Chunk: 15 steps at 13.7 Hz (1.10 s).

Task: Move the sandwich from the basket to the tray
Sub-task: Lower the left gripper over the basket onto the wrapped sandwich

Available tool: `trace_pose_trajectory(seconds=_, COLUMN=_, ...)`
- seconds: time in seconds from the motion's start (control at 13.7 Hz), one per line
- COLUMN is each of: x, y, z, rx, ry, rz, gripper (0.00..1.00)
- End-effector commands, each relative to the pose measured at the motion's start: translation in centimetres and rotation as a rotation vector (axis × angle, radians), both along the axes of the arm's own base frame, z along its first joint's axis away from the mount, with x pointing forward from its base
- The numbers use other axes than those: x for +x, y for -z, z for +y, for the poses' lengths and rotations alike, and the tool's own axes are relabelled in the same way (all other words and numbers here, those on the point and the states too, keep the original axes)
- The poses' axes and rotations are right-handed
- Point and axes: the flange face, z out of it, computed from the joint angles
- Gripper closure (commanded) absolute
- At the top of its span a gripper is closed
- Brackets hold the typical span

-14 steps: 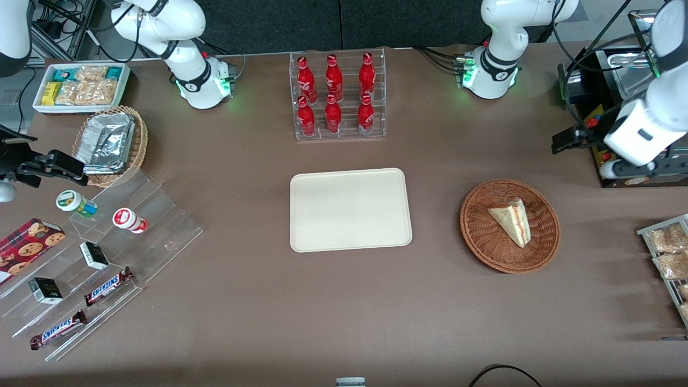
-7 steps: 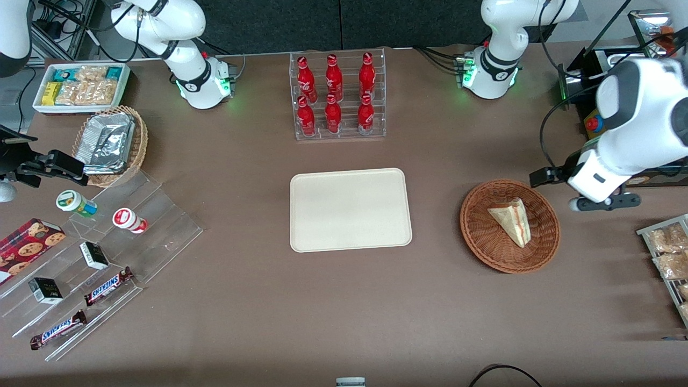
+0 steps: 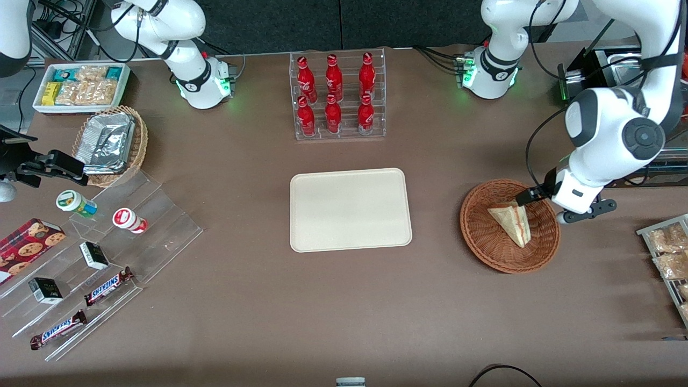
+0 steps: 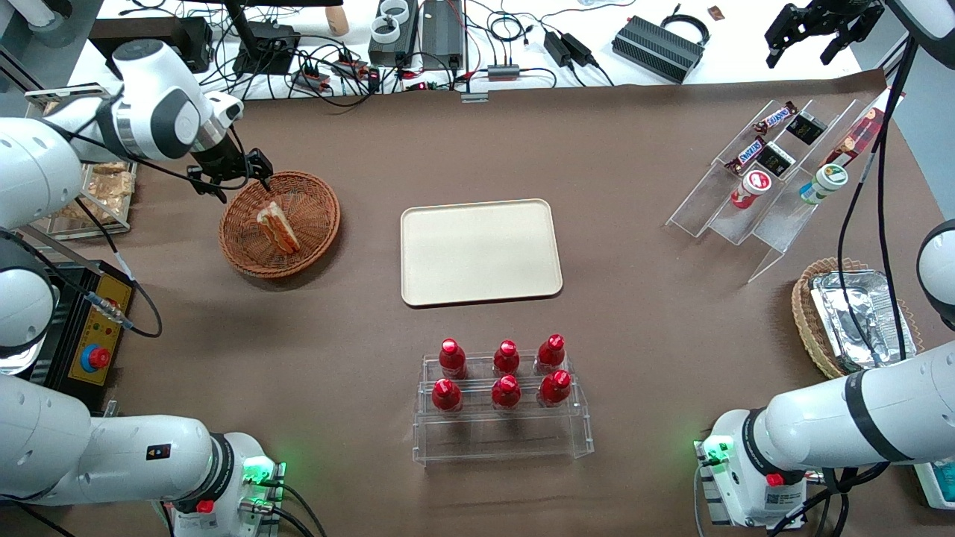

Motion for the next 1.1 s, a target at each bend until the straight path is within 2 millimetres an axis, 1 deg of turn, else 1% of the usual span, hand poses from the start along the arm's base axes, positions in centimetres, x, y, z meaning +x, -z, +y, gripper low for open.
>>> trace_pose_trajectory(seconds=0.0, x=0.1, y=2.5, z=-0.3, rx=0.005, ry=-0.172, rz=-0.032, gripper=0.0)
trace_pose_trajectory(seconds=0.22, x=0.3, y=4.0, z=-0.4, rx=0.005, ry=-0.213, rz=-0.029, gripper=0.0)
trace_pose_trajectory(seconds=0.37, x=0.5, y=5.5, z=-0.8, rx=0.004, ry=-0.244, rz=-0.032, gripper=0.0)
trace_pose_trajectory(seconds=0.73, x=0.2, y=9.4, z=-1.7, rx=0.009, ry=-0.228, rz=0.021, gripper=0.0)
trace_pose_trajectory(seconds=0.8, x=0.1, y=9.9, z=-1.7, rx=0.01, ry=-0.219, rz=0.031, gripper=0.03)
trace_pose_trajectory(seconds=0.88, x=-0.1, y=10.3, z=-1.7, rx=0.012, ry=-0.216, rz=0.043, gripper=0.19)
trace_pose_trajectory(seconds=1.02, x=-0.2, y=10.5, z=-1.6, rx=0.038, ry=-0.187, rz=0.052, gripper=0.77)
